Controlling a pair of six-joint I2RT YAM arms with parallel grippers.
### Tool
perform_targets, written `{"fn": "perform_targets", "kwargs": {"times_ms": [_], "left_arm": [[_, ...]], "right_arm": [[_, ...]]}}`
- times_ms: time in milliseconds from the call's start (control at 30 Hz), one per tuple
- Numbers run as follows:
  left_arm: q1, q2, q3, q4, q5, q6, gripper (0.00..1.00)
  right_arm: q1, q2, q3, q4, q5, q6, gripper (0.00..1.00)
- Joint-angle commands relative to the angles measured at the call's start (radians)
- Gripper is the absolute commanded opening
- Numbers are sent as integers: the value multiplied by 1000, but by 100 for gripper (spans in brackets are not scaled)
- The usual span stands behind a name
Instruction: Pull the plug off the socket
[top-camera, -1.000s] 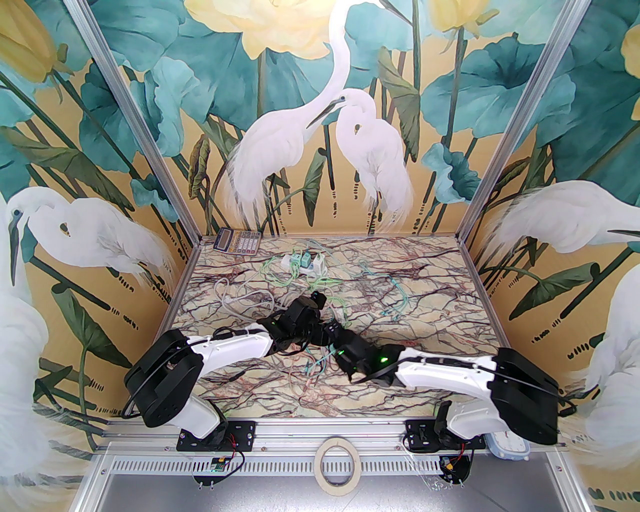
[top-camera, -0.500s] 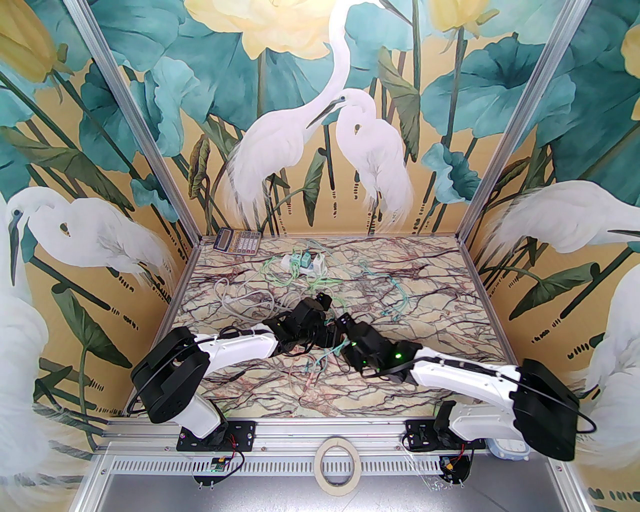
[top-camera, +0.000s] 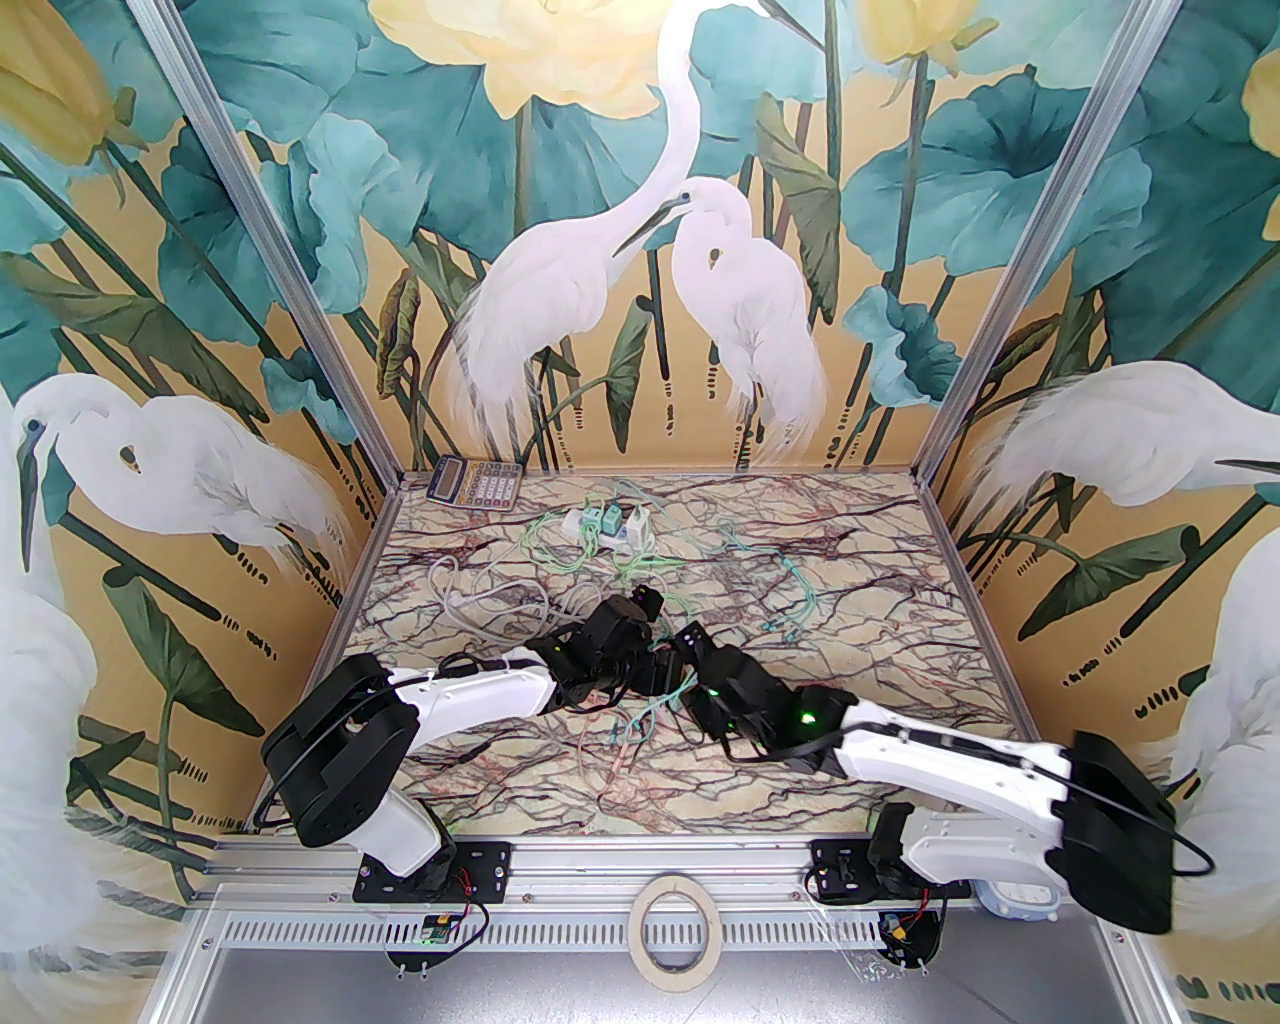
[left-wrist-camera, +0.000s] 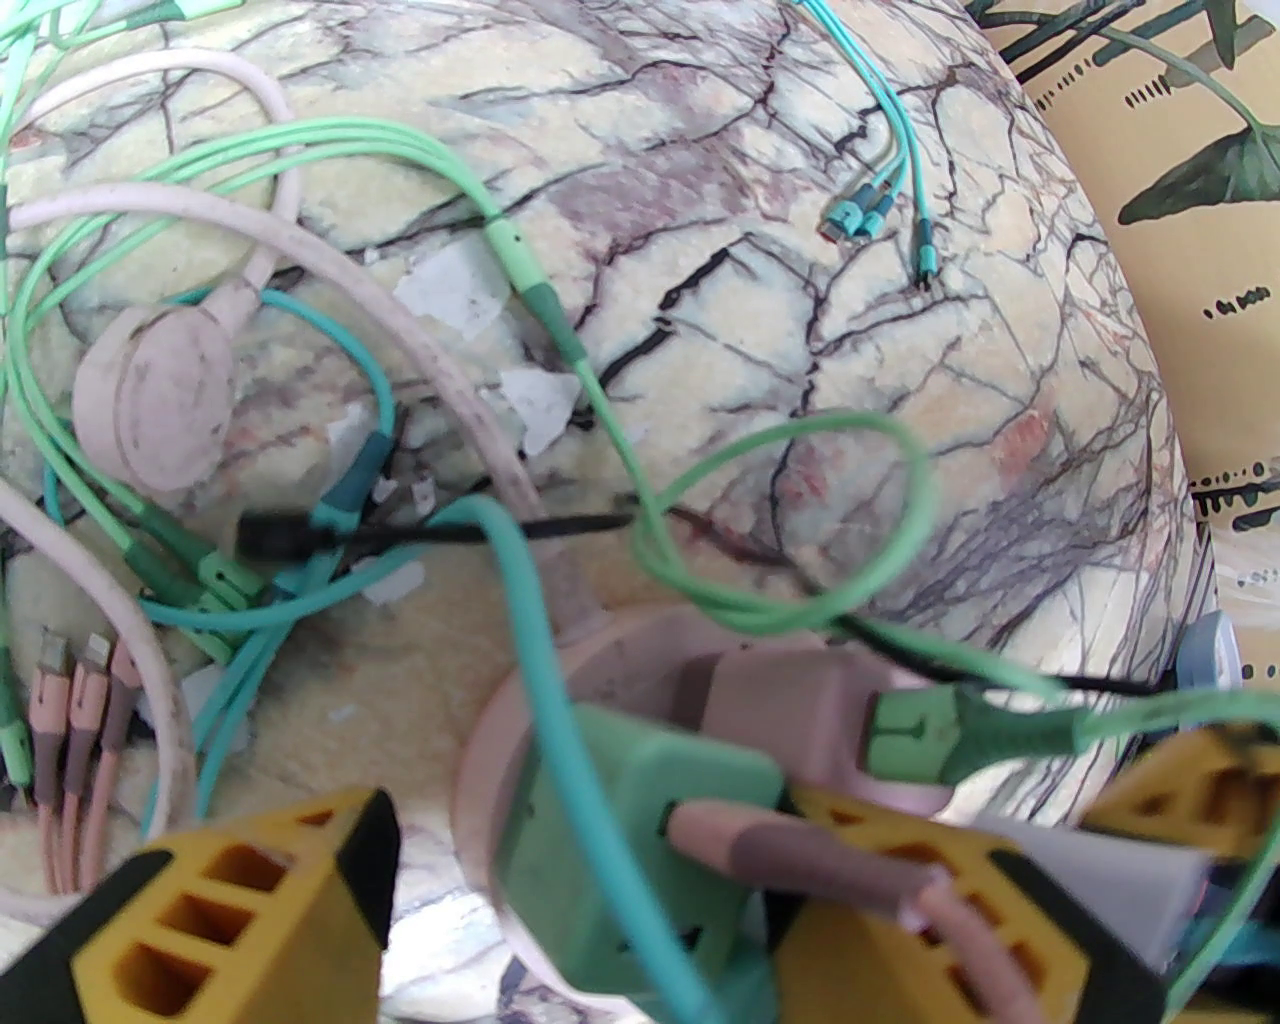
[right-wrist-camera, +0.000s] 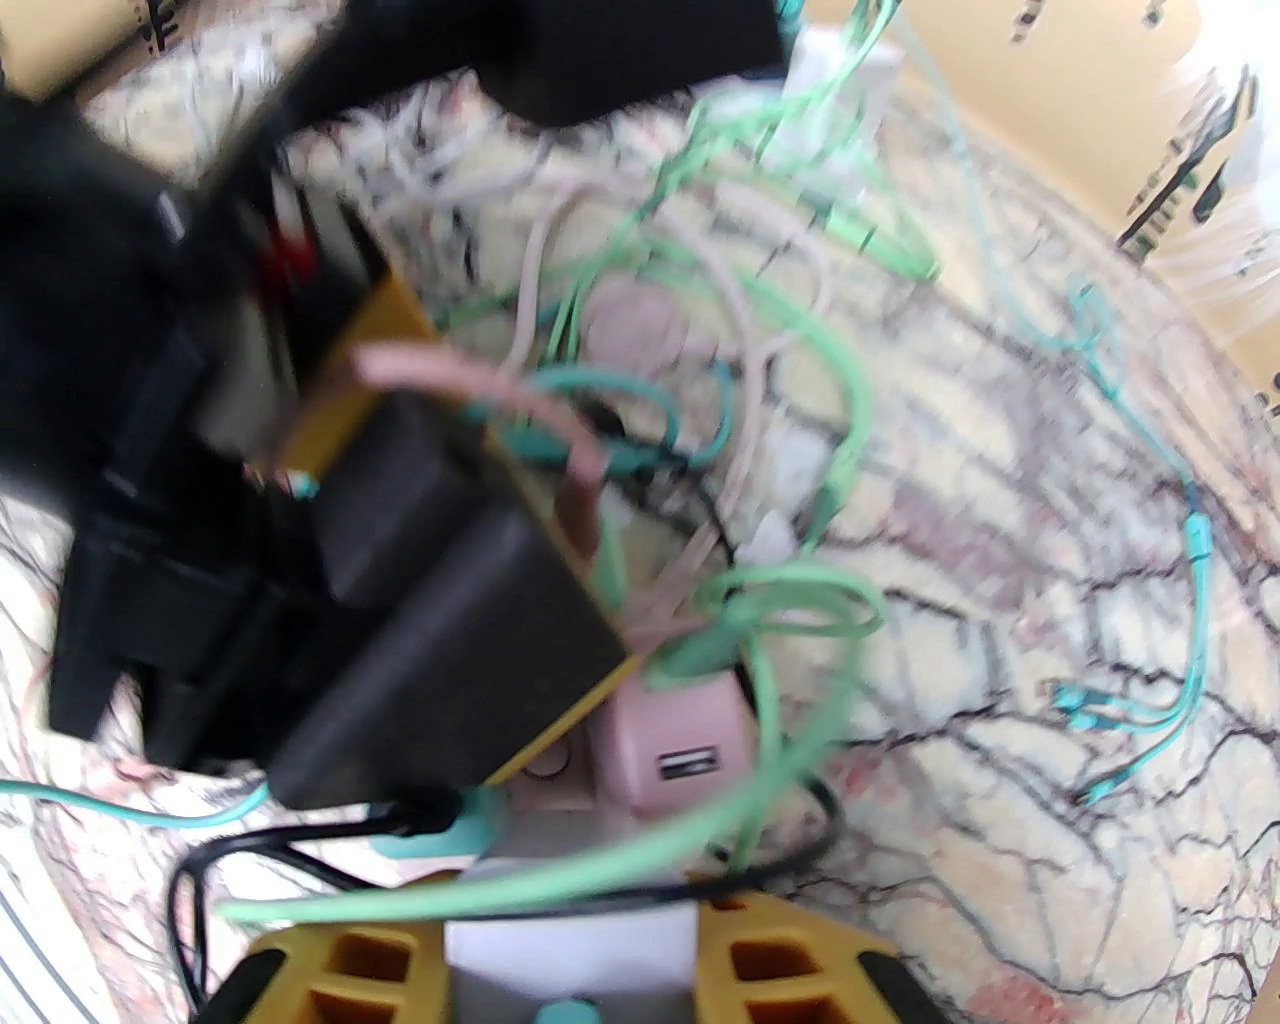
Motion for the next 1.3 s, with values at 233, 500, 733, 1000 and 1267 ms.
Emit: {"fn": "perform_targets", "kwargs": {"times_ms": [233,500,733,1000,1267], "left_arm": [[-17,17,4,-162,-45,-11,65],[-17,-42,28,-171,-51,-37,72],[-4,-222,141,-245,-127,-51,89],[78,-411,164,-270,-115,-86,100],[110,-601,50,-281,-245,-106,100]], "right_arm": [[6,-171,43,-100,84,27,22],[4,-283,117,-188,150,59,21],[2,-238,260,-234,163,29,21],[-73,-181,331,-236,173,35,20],[-167,-120,526,-280,171,-14,21]]}}
